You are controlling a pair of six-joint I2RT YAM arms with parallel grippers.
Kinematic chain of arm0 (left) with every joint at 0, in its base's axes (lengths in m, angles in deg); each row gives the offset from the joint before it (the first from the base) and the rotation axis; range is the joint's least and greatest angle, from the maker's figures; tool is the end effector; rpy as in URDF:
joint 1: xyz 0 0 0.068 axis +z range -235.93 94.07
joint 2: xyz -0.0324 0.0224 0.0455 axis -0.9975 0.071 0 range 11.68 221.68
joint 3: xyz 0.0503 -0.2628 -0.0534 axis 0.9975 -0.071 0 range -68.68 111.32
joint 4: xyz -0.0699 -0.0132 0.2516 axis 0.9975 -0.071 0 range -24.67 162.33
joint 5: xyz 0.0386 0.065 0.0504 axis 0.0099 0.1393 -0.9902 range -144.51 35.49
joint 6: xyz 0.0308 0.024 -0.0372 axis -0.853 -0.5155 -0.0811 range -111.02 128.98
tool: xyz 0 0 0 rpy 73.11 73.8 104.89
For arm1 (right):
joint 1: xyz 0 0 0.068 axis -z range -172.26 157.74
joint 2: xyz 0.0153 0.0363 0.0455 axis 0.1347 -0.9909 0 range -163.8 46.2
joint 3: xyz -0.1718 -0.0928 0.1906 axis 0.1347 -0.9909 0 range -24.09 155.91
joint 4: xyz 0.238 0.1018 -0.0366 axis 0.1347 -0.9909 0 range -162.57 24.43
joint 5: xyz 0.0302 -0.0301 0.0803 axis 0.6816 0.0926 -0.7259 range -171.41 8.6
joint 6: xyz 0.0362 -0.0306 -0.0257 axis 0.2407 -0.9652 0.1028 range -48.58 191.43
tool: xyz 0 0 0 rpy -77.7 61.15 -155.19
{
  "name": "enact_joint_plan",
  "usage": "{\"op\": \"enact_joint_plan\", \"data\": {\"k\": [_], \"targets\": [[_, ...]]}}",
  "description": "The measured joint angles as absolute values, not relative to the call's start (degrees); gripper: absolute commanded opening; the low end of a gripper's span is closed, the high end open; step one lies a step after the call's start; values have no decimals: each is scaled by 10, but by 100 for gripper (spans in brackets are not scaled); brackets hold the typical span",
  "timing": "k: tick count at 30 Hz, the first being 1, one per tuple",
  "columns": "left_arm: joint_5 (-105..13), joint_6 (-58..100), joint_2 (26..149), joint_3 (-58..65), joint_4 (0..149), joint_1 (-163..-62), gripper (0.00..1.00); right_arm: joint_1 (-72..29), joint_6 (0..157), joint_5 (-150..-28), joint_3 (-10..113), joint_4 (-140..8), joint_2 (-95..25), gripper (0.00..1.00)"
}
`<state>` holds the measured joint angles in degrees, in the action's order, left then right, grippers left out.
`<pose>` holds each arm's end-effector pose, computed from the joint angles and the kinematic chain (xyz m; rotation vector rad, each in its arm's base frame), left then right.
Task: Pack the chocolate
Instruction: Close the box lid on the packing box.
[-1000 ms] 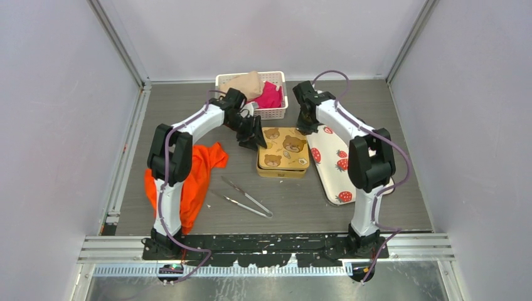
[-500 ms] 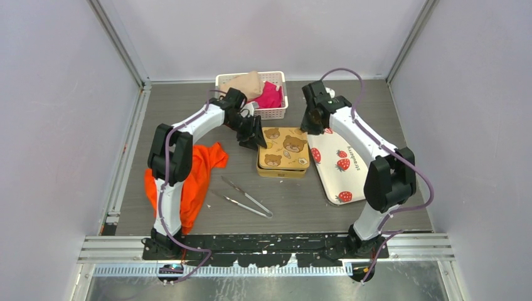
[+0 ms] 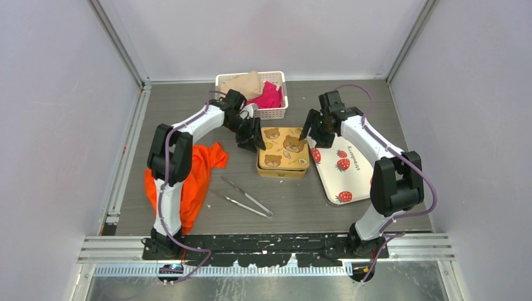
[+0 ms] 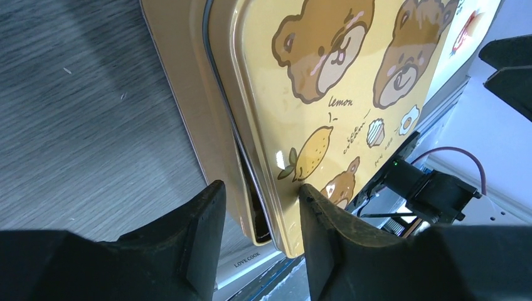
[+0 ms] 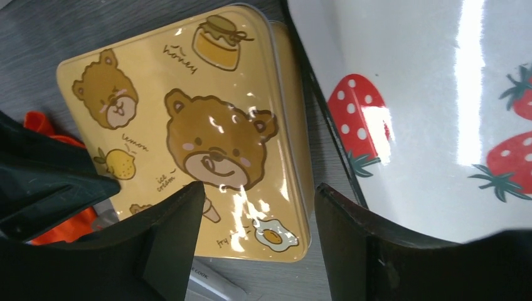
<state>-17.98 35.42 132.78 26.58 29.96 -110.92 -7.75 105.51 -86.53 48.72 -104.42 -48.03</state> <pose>0.3909 -0.2056 0.1915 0.1466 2.8802 -1.0964 0.3305 0.0950 0.2482 0.4012 2.6483 0.4067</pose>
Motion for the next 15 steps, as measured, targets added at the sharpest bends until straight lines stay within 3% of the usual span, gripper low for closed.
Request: {"op": "enact_joint_plan", "data": {"k": [15], "targets": [[-184,360,1285,222,311,-1101,56,-66,1054,-951,473,-1003,-513,72]]}}
